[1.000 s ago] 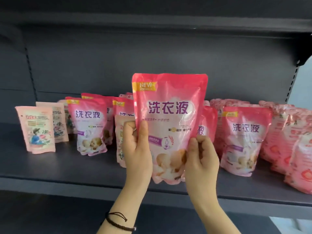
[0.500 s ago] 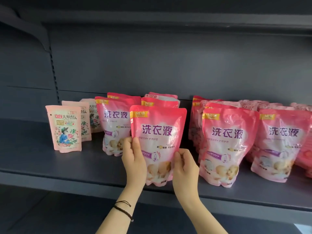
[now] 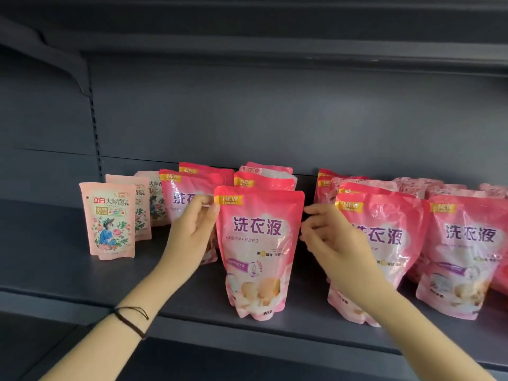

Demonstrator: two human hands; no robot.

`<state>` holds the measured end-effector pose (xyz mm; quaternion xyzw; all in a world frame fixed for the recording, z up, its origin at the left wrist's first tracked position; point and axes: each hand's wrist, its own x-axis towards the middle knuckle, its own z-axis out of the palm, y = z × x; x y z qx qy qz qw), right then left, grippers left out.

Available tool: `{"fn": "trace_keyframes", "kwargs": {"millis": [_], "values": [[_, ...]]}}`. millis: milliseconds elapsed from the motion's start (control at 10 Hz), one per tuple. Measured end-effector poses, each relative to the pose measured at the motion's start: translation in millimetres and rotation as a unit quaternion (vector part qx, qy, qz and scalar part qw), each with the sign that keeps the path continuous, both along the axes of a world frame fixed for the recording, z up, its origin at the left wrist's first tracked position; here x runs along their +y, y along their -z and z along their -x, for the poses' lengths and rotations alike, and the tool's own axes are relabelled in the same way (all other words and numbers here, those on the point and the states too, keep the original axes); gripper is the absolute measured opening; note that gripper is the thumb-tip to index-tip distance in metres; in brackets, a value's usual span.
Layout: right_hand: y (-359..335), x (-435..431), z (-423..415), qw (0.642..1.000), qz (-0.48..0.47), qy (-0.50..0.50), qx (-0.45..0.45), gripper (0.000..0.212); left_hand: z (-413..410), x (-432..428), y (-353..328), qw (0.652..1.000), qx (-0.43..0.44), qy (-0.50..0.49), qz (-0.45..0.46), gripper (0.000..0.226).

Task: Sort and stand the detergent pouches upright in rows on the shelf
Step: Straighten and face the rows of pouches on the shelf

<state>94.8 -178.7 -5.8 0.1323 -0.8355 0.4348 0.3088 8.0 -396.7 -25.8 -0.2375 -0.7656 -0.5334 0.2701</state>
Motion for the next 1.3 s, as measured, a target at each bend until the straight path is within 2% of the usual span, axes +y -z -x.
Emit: {"fn": "trace_keyframes", "kwargs": {"millis": [100,300,400,500,600,700,800,900,1000,1100,1300], "values": [[-29,8,6,0.996,-0.080,0.009,0.032,0.015,-3,-8,-40,0.997,0.043,0.003,0.069,0.029],[-96,31,22,0.961,-0.276,0.031,0.012,0.012,-2,-6,-106,0.972,0.029,0.042,0.230,0.018],[-133,32,33,0.922,-0.387,0.014,-0.017,0.012,11,-1,-137,0.950,0.029,0.062,0.305,0.018],[-156,28,48,0.865,-0.499,0.004,-0.045,0.014,28,6,-160,0.906,0.037,0.077,0.414,0.016],[-163,22,65,0.798,-0.601,0.009,-0.042,0.014,48,13,-172,0.839,0.056,0.076,0.537,0.017],[-167,14,79,0.775,-0.629,-0.007,-0.060,0.018,70,23,-176,0.780,0.088,0.083,0.614,0.024],[-165,8,91,0.773,-0.628,-0.014,-0.090,0.026,91,32,-172,0.738,0.072,0.127,0.659,0.033],[-154,1,103,0.760,-0.634,-0.016,-0.139,0.033,112,38,-164,0.737,-0.029,0.160,0.656,0.048],[-143,0,112,0.765,-0.602,-0.052,-0.222,0.037,124,45,-158,0.724,-0.036,0.186,0.663,0.047],[-136,1,118,0.778,-0.549,-0.103,-0.287,0.033,132,50,-155,0.719,-0.020,0.209,0.662,0.039],[-131,-1,128,0.790,-0.513,-0.123,-0.314,0.016,138,53,-152,0.717,0.038,0.180,0.673,0.030]]}}
